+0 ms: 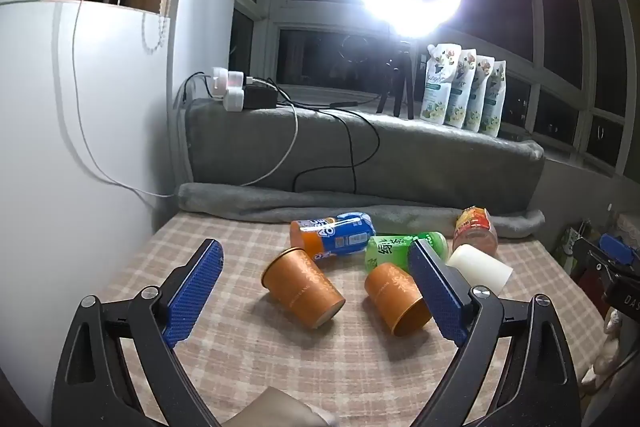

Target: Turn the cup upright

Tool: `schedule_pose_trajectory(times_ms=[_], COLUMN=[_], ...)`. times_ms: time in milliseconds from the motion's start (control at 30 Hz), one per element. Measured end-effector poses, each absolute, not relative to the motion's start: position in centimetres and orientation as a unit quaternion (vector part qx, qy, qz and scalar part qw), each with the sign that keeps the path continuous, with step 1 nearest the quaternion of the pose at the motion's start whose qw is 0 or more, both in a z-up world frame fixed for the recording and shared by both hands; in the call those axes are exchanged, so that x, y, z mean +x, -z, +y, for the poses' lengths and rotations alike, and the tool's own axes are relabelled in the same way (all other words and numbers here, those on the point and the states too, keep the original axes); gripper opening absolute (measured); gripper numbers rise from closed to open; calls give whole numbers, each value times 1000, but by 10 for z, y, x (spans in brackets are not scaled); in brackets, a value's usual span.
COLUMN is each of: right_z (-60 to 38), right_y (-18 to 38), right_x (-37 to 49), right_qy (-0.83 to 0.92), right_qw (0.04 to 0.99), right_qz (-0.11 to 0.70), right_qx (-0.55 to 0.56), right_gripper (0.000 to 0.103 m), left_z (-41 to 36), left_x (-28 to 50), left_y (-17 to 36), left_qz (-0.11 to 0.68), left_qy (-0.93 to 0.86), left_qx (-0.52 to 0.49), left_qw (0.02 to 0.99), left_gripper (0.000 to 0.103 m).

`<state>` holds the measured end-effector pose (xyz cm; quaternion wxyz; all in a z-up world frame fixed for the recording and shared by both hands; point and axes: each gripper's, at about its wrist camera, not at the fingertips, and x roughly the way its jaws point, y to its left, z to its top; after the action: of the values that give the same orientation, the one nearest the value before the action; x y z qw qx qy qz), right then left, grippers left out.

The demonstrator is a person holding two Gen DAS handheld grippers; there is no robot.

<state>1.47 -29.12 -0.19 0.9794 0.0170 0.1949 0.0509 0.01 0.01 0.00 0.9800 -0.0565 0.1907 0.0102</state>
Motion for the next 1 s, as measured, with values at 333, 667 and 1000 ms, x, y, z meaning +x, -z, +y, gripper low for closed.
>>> schedule_pose_trajectory(times_ms=[333, 667, 1000], right_z=[-287, -290, -290], right_y=[2, 2, 2], right_x=[22, 18, 17], right_qy=[-48, -49, -48], right_qw=[978, 980, 980], right_qz=[201, 195, 195], right_qx=[7, 10, 11], right_gripper=[100, 100, 100], left_z=[0, 4, -4], left_x=[0, 2, -3], left_y=[0, 2, -5], left_qz=[186, 186, 188], left_qy=[-12, -11, -10], left_qx=[-50, -55, -49], left_qw=[981, 981, 981], left_gripper=[93, 93, 93])
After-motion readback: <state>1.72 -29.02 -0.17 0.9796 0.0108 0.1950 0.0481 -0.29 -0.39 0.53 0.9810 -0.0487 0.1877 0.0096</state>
